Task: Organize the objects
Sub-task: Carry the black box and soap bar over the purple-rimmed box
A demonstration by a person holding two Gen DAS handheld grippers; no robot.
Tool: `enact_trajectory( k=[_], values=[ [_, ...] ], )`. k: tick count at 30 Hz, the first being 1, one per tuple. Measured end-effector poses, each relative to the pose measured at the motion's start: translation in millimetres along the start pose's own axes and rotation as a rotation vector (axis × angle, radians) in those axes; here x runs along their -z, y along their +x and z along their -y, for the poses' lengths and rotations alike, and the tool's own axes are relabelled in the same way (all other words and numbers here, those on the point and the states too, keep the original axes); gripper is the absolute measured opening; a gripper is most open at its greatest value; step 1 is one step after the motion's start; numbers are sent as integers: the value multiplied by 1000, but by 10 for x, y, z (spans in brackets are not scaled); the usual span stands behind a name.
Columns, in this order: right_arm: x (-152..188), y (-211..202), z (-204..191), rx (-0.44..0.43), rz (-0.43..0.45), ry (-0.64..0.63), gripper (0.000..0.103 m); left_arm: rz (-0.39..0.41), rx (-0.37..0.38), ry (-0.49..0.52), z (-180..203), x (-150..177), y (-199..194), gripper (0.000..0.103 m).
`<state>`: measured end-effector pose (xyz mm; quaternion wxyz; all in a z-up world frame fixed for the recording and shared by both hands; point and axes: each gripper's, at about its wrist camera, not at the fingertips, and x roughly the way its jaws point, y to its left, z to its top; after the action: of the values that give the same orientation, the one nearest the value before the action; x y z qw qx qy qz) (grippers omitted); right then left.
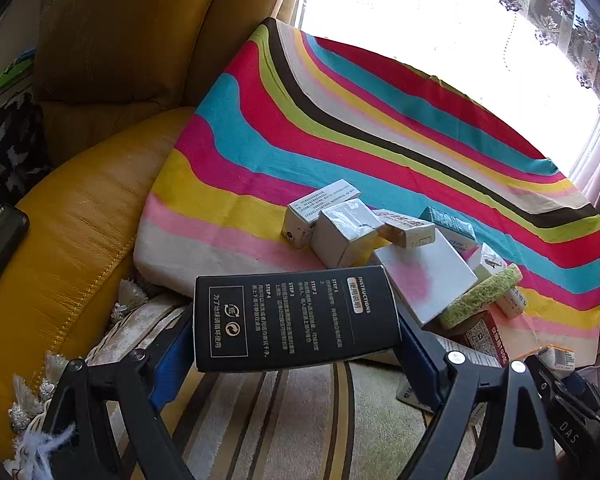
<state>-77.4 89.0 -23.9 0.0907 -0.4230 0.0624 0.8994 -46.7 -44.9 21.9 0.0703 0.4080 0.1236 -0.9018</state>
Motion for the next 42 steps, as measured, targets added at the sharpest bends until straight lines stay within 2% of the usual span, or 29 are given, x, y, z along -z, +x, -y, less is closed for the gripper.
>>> enact_trajectory(
  k=[6,15,26,36,42],
  values=[
    [95,-137,79,2,6,9,78,44,35,86,213,115,-219,90],
    [249,-324,256,12,13,37,78,64,109,221,585,345,-450,90],
    [460,-566,538,28,27,77,78,64,259,402,1093,586,-587,90],
    [614,-763,1001,54,35,158,78,69,360,544,1600,775,-707,90],
    [673,-910,1423,117,52,219,78,70,424,638,1977,919,-787,90]
  ],
)
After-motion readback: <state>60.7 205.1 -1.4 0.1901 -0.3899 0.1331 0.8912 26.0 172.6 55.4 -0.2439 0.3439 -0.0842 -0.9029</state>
